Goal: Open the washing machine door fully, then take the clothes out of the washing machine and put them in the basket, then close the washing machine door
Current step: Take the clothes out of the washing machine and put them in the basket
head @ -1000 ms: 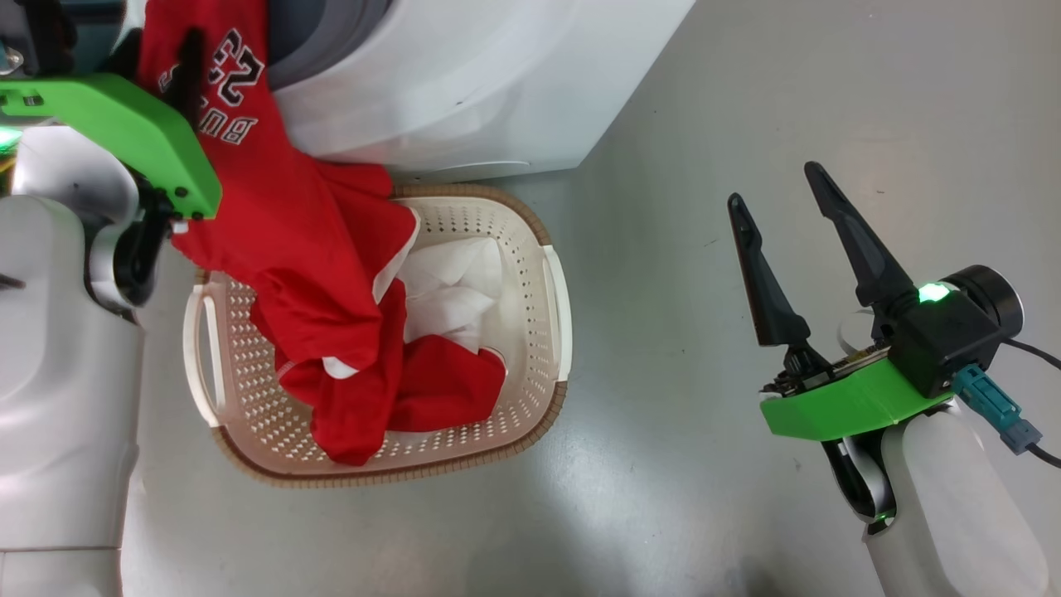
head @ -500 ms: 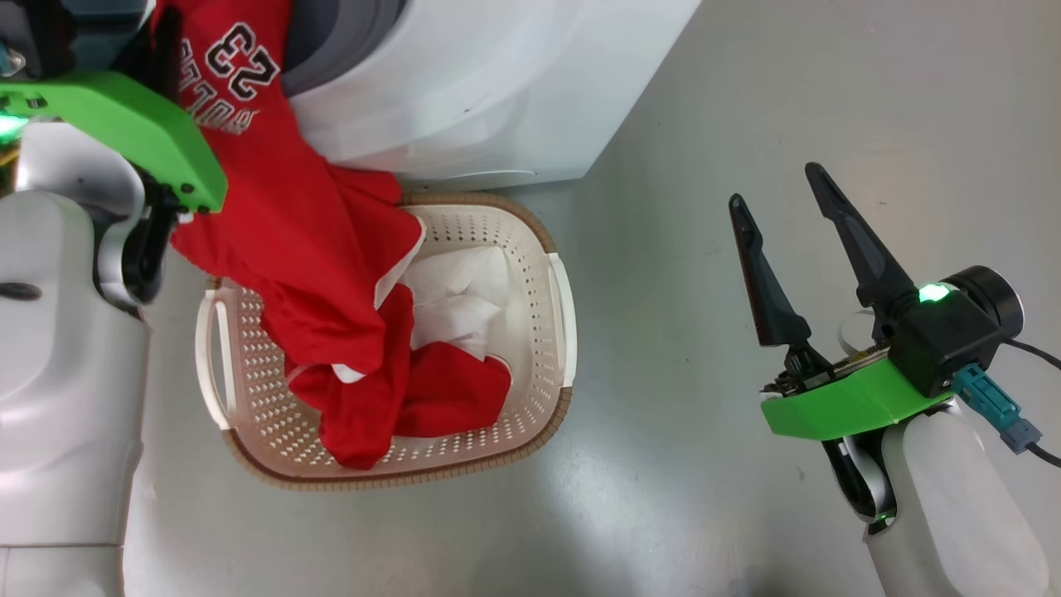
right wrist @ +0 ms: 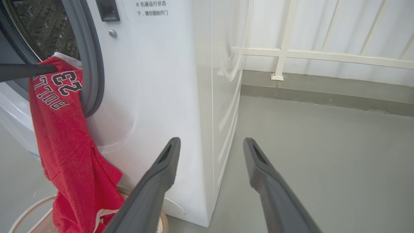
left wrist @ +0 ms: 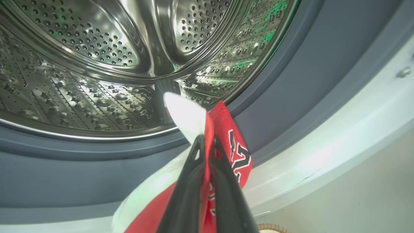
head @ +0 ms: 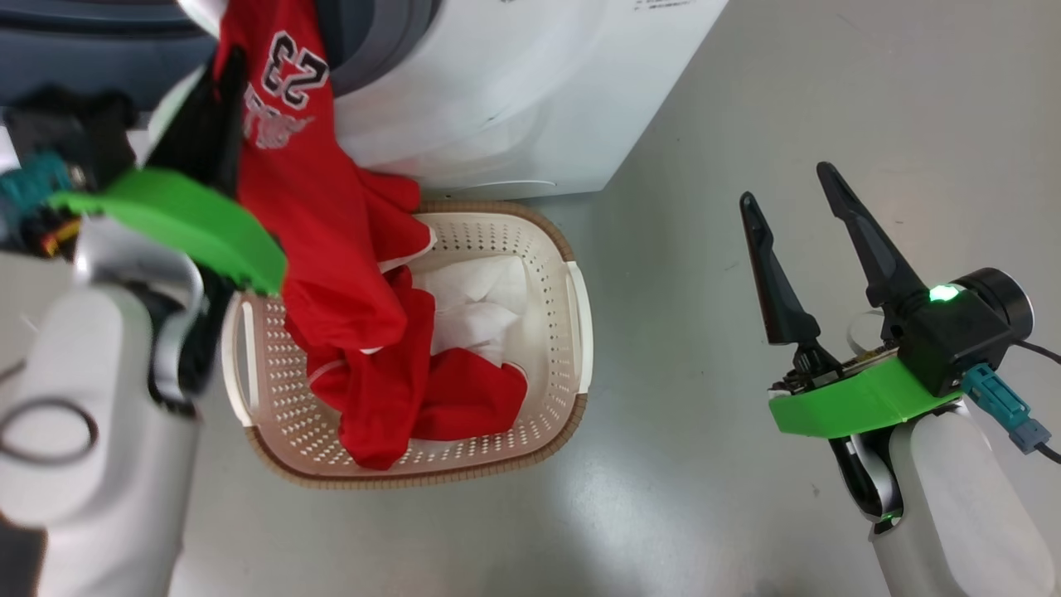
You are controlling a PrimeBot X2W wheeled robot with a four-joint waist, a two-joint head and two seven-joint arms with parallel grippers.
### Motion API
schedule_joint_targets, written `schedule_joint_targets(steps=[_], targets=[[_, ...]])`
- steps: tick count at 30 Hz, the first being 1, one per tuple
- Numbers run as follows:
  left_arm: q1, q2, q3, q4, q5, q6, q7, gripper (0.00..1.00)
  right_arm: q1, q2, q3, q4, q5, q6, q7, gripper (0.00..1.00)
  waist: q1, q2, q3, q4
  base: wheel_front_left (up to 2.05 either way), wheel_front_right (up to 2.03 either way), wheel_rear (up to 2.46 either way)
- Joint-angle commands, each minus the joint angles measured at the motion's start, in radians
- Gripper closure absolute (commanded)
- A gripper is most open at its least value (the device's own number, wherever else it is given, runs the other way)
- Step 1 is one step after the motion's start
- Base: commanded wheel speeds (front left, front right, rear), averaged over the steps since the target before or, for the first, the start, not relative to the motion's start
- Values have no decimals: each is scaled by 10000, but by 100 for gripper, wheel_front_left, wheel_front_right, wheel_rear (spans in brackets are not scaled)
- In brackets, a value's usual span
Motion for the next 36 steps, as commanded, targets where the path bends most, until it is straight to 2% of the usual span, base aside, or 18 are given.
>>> schedule_joint_targets(steps=[1,10,17,27,36], targets=[[403,347,240,-621,-49,115,-13,100,275,32,172,-244,-34,35,-63,0,0,0,-39,47,0,0,0],[2411,207,24,-2850,-171,496,456,100,316,32,144,-254,-69,35,-63,0,0,0,-109,218,0,0,0],[3471,-45,-86,-3203,-469,667,614,100,297,32,171,-266,-57,35,-63,0,0,0,-70,220,0,0,0],[3636,-272,-361,-1812,-529,750,662,100,220,32,304,-319,-66,35,-63,0,0,0,103,136,0,0,0],[2954,-607,-481,1378,-705,552,134,100,128,32,472,-294,34,35,-63,0,0,0,253,-67,0,0,0]])
